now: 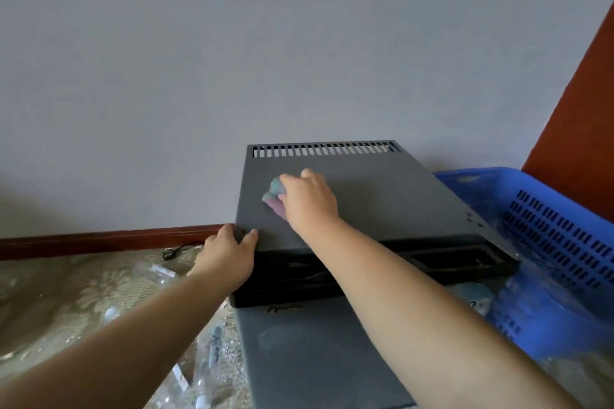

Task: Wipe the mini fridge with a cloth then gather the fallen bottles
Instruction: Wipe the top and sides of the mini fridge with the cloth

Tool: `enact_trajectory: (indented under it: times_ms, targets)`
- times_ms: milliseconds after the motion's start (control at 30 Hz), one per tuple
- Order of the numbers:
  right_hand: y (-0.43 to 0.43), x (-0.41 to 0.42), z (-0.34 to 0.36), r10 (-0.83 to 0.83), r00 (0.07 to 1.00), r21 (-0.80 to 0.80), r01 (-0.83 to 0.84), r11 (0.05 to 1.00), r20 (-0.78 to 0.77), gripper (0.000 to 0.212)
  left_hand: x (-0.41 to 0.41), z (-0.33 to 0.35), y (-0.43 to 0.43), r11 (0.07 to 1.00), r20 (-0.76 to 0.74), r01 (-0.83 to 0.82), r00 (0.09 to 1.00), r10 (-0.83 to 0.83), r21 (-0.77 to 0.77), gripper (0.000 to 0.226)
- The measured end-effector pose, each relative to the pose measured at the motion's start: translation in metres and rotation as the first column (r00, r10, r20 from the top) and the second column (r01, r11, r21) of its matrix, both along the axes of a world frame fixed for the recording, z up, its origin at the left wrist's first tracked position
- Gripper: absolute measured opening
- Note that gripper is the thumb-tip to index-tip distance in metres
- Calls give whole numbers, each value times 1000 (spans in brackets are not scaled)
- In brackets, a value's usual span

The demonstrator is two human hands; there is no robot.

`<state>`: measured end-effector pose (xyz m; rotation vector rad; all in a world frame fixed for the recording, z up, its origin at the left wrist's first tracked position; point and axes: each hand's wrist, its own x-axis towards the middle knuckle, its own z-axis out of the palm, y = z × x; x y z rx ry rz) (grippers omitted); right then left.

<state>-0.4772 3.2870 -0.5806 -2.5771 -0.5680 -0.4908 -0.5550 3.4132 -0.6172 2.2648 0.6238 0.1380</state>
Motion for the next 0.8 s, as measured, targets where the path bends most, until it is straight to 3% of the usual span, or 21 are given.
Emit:
enact_trajectory:
  times_ms: [133,267,333,400,467,533,667,800]
  targets:
    - [-99,28,0,-314,948,-66,317,946,44,31,2,-4,-3,1000,38,2,999,-1,-25,49]
    - [-234,27,25,-703,711,-377,650,659,-2,34,2,-6,-3,1000,23,-8,1000,8,13,53]
    - [-295,7,35,-829,559,-355,769,532,-34,34,2,-6,-2,1000,27,-4,1000,4,25,54]
    - [-323,-17,38,-846,531,-341,805,486,47,35,2,-6,-2,1000,50,-12,999,12,2,57]
    - [-320,-41,33,-806,581,-272,798,538,109,33,-3,-3,-3,998,89,-43,995,48,-52,62]
    - [-305,-66,20,-776,623,-101,782,616,93,38,-11,-2,-6,976,147,-111,979,139,-186,67]
    - [-269,-95,-17,-711,702,86,707,702,40,47,-36,-23,-6,808,99,-242,933,345,-537,77]
    - [-219,-106,-36,-747,644,426,730,535,-166,44,-69,-49,-15,752,-33,-255,954,297,-608,88]
